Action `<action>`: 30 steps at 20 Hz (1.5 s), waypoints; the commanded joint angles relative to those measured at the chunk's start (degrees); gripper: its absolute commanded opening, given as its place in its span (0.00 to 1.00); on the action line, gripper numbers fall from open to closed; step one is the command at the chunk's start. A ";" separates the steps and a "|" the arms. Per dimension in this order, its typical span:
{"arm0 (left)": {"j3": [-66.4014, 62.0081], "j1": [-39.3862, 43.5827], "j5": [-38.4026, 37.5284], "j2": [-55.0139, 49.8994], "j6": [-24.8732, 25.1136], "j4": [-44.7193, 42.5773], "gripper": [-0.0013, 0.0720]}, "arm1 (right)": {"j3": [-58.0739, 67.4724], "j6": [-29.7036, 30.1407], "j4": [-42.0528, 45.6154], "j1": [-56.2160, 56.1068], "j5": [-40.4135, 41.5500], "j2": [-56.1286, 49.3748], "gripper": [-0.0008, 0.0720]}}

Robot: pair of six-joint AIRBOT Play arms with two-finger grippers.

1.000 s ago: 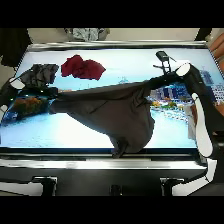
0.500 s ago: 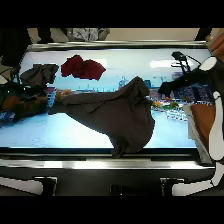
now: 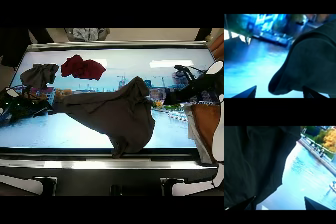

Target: Fold the shirts.

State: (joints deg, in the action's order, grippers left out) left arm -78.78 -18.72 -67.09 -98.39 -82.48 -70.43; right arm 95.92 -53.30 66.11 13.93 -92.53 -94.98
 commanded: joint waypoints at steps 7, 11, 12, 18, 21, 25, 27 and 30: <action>0.66 2.32 1.55 -1.36 0.31 0.55 0.07 | -8.87 0.17 5.62 0.04 -3.19 5.01 0.92; -0.63 2.34 1.55 0.83 3.30 0.57 0.07 | -42.18 0.22 -2.45 0.04 8.39 20.76 0.95; -0.94 2.34 1.55 1.57 3.69 0.55 0.07 | -49.33 1.55 -6.56 0.04 12.04 23.69 0.95; -0.98 2.34 -0.35 4.24 3.67 0.57 0.07 | -68.96 4.85 -22.95 0.04 23.91 26.12 0.94; -0.98 2.36 -1.09 4.57 3.65 0.57 0.07 | -71.14 5.60 -28.41 0.02 27.82 26.12 0.92; -0.98 2.38 -1.29 5.33 3.63 0.57 0.07 | -71.23 1.75 -28.41 -7.54 32.61 26.10 0.77; -0.98 2.36 -1.77 6.05 3.65 0.55 0.07 | -70.99 -2.47 -28.44 -13.68 37.11 26.16 0.09; -1.92 2.32 -2.58 9.20 3.65 0.61 0.07 | -65.09 0.81 -24.22 -14.32 33.22 29.11 0.08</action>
State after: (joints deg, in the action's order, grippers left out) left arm -80.01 -16.36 -68.90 -91.44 -78.87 -69.91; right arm 27.14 -52.62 39.46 2.15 -58.89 -67.92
